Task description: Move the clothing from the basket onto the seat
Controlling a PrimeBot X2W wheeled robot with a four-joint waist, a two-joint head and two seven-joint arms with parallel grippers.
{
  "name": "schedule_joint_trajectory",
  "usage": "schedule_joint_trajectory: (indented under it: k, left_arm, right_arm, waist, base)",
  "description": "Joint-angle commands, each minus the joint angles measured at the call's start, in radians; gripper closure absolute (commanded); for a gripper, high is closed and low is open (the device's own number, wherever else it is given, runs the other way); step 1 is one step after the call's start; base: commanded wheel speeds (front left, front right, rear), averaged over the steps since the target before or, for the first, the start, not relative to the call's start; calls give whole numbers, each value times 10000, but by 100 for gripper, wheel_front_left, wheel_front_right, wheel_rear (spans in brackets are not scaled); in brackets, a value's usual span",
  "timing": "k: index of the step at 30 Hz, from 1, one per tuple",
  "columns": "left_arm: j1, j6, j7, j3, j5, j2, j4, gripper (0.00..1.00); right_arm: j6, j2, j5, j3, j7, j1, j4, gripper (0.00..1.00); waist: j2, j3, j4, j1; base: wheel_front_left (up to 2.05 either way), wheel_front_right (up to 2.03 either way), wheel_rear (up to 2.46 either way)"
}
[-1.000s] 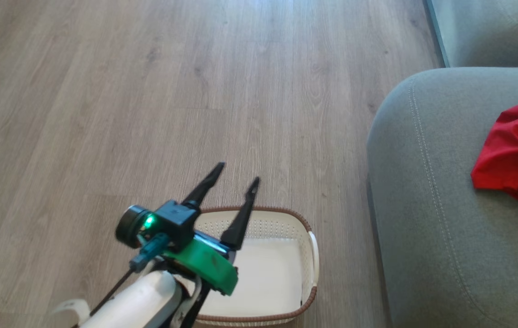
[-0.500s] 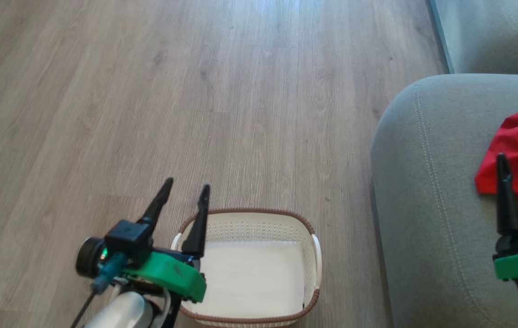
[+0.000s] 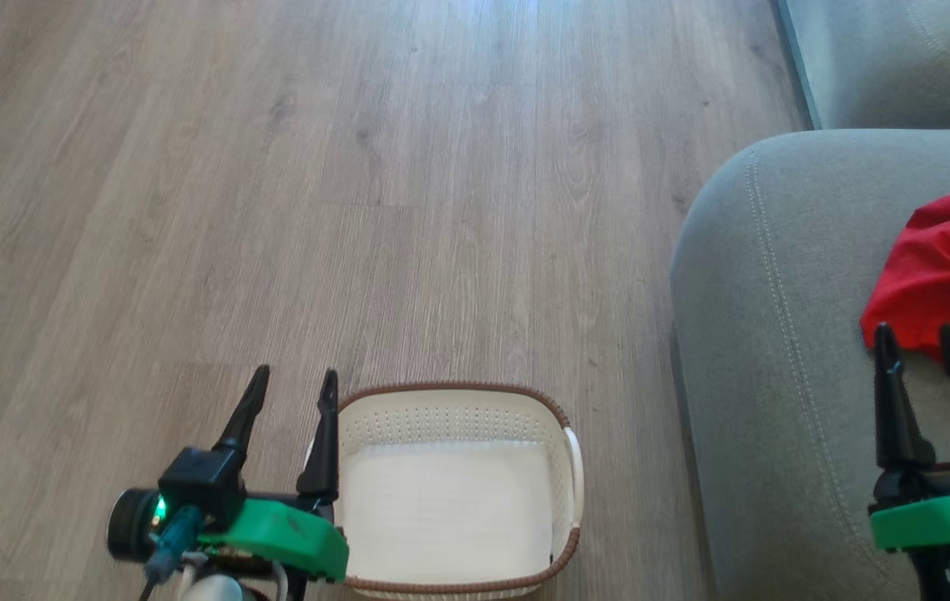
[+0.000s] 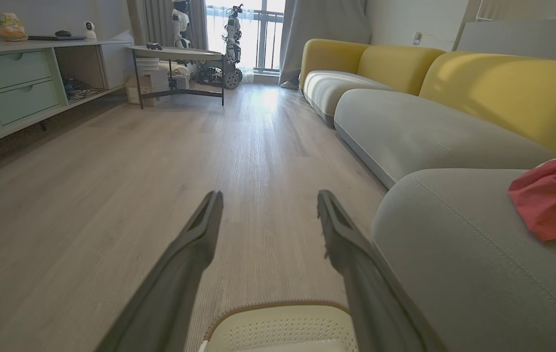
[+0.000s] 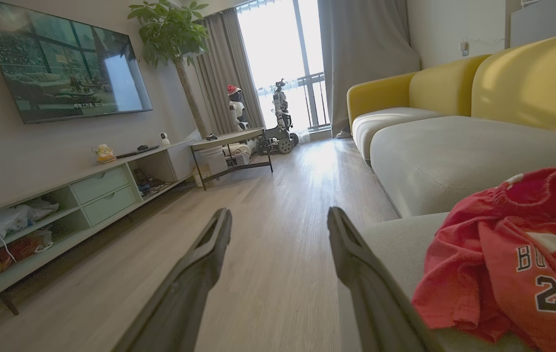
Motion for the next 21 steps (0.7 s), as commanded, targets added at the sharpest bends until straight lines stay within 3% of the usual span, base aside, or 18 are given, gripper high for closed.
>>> schedule_joint_trajectory:
  k: [1, 10, 21]
  left_arm:
    - [-205, -81, -95, 651, 258, -57, -195, 0]
    - [309, -743, -95, 1787, 1292, -779, 149, 0]
    - [529, -1152, -95, 2551, 2143, -1365, 152, 0]
  right_arm:
    - [-2, -123, -85, 182, -93, 16, -361, 0]
    - [-2, -89, -19, 438, -93, -1, -227, 0]
    - [-2, -239, 112, 831, -93, -4, -168, 0]
  waist:
    - [-1, -8, -39, 0]
    - [-1, -22, -201, 0]
    - [-1, 4, -267, 0]
  base:
    - [0, 0, 0]
    - [0, 0, 0]
    - [0, 0, 0]
